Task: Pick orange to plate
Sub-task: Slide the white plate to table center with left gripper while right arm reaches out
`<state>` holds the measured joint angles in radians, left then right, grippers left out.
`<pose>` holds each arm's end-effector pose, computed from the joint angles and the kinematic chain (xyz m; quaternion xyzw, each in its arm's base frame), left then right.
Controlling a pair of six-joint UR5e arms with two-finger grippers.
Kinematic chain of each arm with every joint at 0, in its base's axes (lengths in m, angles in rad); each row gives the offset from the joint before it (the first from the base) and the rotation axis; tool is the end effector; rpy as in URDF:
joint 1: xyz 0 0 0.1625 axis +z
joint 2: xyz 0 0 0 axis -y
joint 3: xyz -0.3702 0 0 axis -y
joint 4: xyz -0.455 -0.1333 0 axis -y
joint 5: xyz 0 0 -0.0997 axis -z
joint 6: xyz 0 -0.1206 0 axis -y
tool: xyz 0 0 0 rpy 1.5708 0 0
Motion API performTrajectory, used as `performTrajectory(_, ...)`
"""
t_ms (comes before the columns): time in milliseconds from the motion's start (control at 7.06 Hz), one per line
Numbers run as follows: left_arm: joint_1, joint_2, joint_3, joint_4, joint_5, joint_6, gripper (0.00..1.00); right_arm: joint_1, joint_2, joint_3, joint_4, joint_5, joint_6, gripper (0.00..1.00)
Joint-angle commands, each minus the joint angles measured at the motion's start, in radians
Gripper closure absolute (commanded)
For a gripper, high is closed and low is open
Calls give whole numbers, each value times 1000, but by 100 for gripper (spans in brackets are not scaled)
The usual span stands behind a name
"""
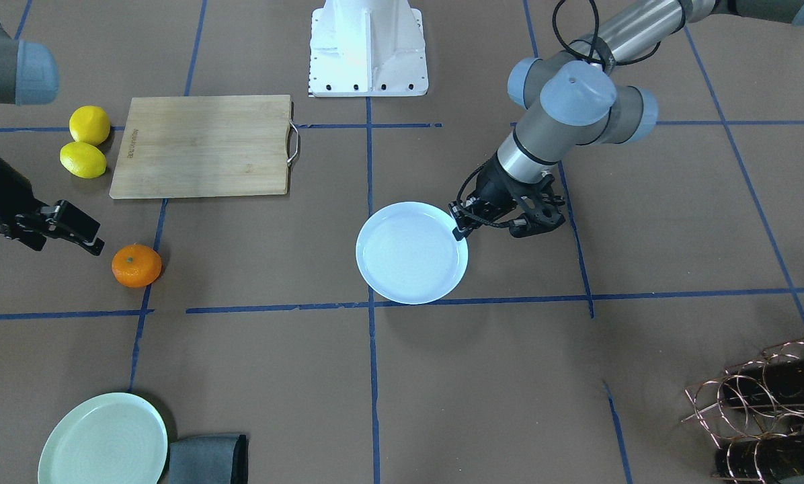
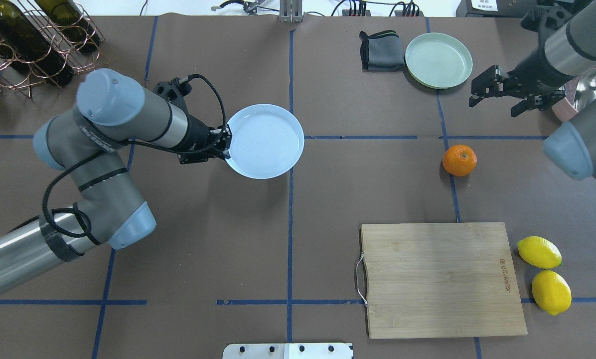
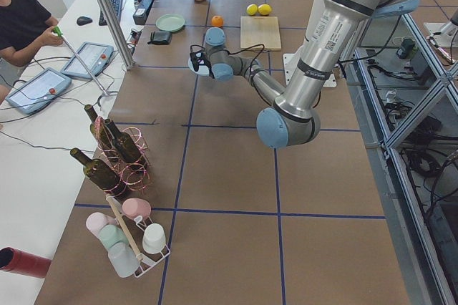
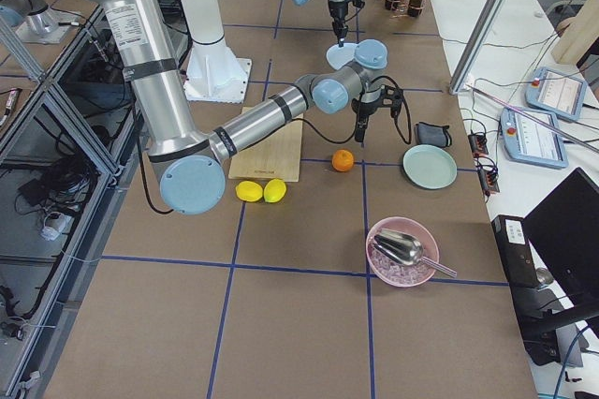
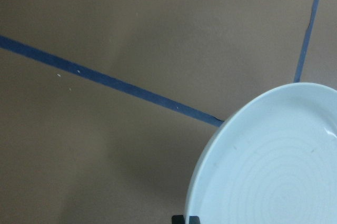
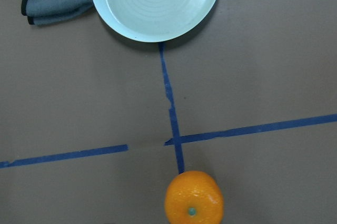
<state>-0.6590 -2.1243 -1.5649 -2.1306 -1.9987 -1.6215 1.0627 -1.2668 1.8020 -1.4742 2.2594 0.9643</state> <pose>0.5228 -0.5102 0.2004 -0.0184 0.5444 -0.1841 0.8182 -0.2607 -0.5847 0.2999 0.0013 -0.4341 0.1002 0.8953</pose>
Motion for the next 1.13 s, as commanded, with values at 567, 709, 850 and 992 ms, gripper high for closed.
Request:
performTrajectory(567,90,-63,86,-5,101,15,34,-44,7,-3,-2,-47,24,0)
performTrajectory(709,88,-60,82,-3,101,70,0,-49,6,-6,-2,-53,25,0)
performTrajectory(850,87,-39,62,-5,103,75,0,-55,3,-7,-2,-60,25,0)
performTrajectory(992,66,-37,16,-12,135,122,0,-61,0,-9,-2,-61,25,0)
